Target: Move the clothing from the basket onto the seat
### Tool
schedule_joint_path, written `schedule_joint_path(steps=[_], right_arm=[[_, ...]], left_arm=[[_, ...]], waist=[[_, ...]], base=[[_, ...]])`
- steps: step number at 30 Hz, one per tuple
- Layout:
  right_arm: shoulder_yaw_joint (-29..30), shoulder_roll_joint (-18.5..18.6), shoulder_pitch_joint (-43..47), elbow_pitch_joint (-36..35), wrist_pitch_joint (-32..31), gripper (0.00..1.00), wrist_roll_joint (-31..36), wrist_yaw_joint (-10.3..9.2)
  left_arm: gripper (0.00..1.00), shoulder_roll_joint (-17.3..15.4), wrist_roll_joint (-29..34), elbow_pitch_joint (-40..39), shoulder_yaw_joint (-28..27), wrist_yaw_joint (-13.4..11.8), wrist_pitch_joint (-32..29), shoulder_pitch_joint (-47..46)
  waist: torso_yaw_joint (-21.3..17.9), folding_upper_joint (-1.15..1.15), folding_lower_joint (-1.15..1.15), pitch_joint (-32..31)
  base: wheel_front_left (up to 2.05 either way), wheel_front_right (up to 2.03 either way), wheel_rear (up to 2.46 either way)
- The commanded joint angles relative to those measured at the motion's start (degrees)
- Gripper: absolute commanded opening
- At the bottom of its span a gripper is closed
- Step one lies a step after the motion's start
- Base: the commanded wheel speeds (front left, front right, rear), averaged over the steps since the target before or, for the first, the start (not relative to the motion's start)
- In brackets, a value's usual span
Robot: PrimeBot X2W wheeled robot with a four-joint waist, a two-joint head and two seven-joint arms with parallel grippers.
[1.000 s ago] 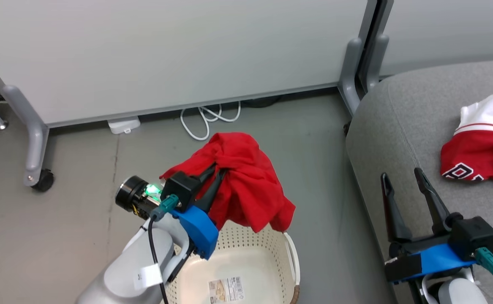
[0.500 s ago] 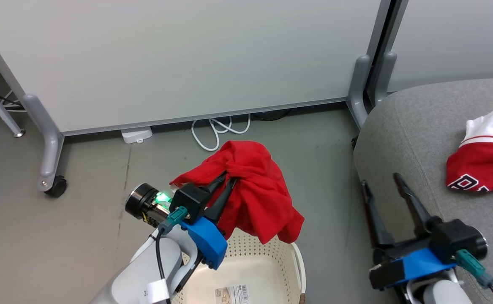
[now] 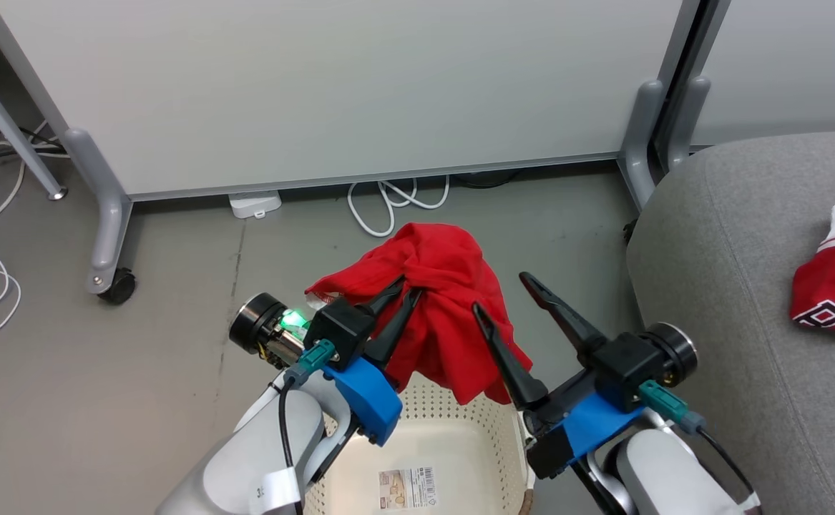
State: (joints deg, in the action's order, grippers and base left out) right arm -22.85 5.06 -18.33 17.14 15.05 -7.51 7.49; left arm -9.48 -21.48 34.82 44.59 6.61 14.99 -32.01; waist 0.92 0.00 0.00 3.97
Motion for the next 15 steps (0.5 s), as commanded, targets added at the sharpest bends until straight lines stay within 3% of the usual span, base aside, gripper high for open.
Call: schedule_joint_path(steps=[1,12,13,14,15], right_arm=[[-0.72,0.06,-1.37,1.06,0.2,1.0,-0.32,0.01],[-6.9,-0.8,-7.98,12.18,0.2,1.0,1.47,0.0],[-7.09,-0.78,-8.3,13.44,0.19,0.75,1.88,0.01],[-6.98,-0.98,-8.59,14.43,0.2,0.25,1.87,0.0],[-6.9,-1.23,-9.08,15.35,0.19,0.0,1.79,0.01]], left_arm=[[0.0,0.2,0.49,-0.25,-0.2,0.27,0.28,-1.18],[0.0,1.33,1.35,-1.49,-0.27,0.67,0.28,-3.27],[0.0,1.37,1.41,-1.63,-0.24,0.72,0.28,-3.34],[0.0,1.43,1.48,-1.7,-0.19,0.76,0.28,-3.39],[0.0,1.49,1.51,-1.75,-0.15,0.8,0.28,-3.46]], waist=[[0.41,0.0,0.0,0.32],[1.75,0.0,0.0,2.5],[1.77,0.0,0.0,2.61],[1.77,0.0,0.0,2.7],[1.77,0.0,0.0,2.81]], base=[[0.0,0.0,0.0],[0.0,0.0,0.0],[0.0,0.0,0.0],[0.0,0.0,0.0],[0.0,0.0,0.0]])
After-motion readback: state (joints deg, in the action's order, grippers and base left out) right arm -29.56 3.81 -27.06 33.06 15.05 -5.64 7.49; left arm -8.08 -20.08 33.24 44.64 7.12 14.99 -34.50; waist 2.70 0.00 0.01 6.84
